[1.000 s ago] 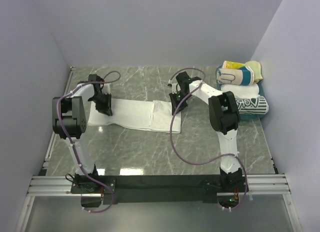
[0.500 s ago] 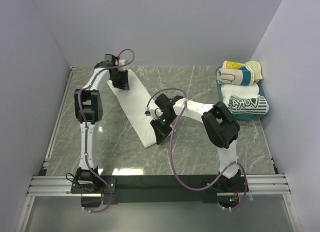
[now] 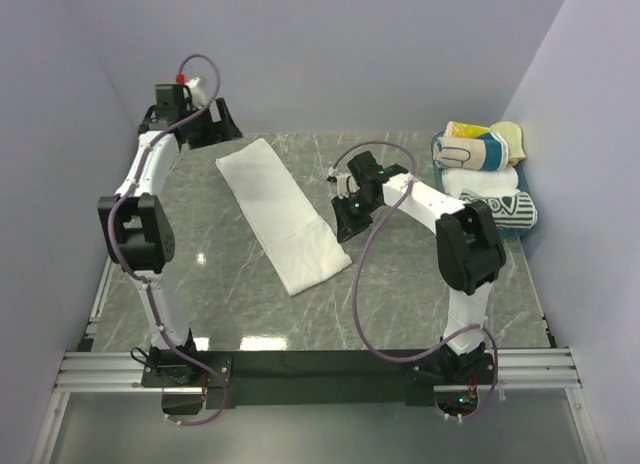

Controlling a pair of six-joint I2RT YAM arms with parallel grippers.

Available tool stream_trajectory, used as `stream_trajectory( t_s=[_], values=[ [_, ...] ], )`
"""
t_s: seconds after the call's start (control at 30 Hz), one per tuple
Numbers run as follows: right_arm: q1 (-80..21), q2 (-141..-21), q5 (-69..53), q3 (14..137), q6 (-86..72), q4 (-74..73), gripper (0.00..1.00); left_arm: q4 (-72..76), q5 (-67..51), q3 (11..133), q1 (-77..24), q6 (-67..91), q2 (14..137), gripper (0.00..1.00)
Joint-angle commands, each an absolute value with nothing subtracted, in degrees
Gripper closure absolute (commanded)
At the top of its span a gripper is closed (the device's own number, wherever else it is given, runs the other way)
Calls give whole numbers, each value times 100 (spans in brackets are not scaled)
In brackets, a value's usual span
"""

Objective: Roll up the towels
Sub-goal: Fold the towel

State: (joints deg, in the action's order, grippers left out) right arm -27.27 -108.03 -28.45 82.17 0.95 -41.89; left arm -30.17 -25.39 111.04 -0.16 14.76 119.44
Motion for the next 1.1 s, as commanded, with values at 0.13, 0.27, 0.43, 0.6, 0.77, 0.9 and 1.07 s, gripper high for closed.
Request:
stream_trajectory(
  t_s=[0.13, 0.27, 0.43, 0.6, 0.77, 0.9, 1.07],
  values=[
    [-2804, -11549, -2811, 8649, 176, -4324, 77, -3480, -2232, 10275, 200, 1616, 11680, 15],
    [-2795, -11601, -3356, 8508, 299, -4456, 72, -3604, -2417, 9881, 290, 1687, 11655, 22],
    [-2839, -11777, -3577, 8332, 308, -4509, 74, -3489, -2435, 9606, 281, 1705, 11707, 25],
    [-3023, -11839, -3726, 8051, 290, -4465, 77, -3533, -2584, 9721, 255, 1627, 12111, 26],
    [-3111, -11839, -3911, 7744, 185, -4386, 77, -3577, -2786, 10001, 106, 1494, 12603, 33],
    [-3120, -11760, -4025, 7524, 150, -4307, 77, -3472, -2970, 10221, -219, 1398, 12876, 39],
    [-3120, -11584, -4447, 7217, 158, -4298, 74, -3506, -3549, 10783, -675, 1187, 13429, 44]
  ],
)
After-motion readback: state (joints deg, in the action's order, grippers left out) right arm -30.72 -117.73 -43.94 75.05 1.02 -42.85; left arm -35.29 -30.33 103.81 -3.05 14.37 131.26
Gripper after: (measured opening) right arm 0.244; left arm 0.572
